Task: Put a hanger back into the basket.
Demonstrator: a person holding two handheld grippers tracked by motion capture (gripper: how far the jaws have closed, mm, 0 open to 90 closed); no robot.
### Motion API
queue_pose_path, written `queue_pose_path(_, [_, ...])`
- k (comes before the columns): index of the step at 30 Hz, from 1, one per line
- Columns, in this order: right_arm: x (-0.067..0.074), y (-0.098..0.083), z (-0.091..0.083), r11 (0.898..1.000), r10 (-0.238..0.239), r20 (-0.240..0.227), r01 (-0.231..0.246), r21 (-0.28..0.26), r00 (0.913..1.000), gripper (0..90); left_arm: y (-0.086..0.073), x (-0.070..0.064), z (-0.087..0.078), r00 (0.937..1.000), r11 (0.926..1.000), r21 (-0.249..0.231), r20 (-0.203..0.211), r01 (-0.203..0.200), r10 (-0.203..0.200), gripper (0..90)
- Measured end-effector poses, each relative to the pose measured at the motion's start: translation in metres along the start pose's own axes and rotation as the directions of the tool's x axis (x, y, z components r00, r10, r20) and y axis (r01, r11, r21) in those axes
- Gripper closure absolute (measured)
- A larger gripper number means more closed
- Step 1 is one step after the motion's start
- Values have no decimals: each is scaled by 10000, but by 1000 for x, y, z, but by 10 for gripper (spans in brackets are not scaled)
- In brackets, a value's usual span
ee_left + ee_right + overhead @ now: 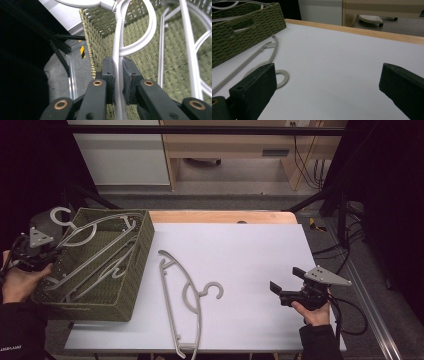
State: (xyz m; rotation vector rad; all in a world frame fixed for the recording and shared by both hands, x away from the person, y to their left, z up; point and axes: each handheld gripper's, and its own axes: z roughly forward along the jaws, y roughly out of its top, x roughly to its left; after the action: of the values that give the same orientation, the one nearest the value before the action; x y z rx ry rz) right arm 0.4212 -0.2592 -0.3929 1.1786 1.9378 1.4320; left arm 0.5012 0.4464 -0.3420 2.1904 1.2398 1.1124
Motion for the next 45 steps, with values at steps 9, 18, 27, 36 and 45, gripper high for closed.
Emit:
queue_pose_path(9, [0, 0, 1, 10000, 18, 0, -18, 32, 10000, 17, -10, -10, 21, 9995, 9984, 495, 159, 257, -265, 811])
queue_pose_path(18, [1, -1, 2, 10000, -5, -14, 5, 51, 10000, 17, -22, -15, 23, 9988, 9985, 418, 330, 347, -361, 812])
queue_pose_path(27, [1, 0, 0, 10000, -62, -17, 62, -6, 10000, 17, -16, -19, 8, 9792, 9979, 149, 1925, 630, -647, 811])
queue_pose_path(36, [2, 0, 0, 10000, -37, -18, 37, -9, 10000, 17, -12, -30, -4, 9529, 9972, 510, 2958, 544, -671, 793])
queue_pose_path(45, [3, 1, -1, 9999, -83, -33, 83, -63, 10000, 17, -4, -59, -1, 9349, 9906, 1332, 3543, -306, -187, 782])
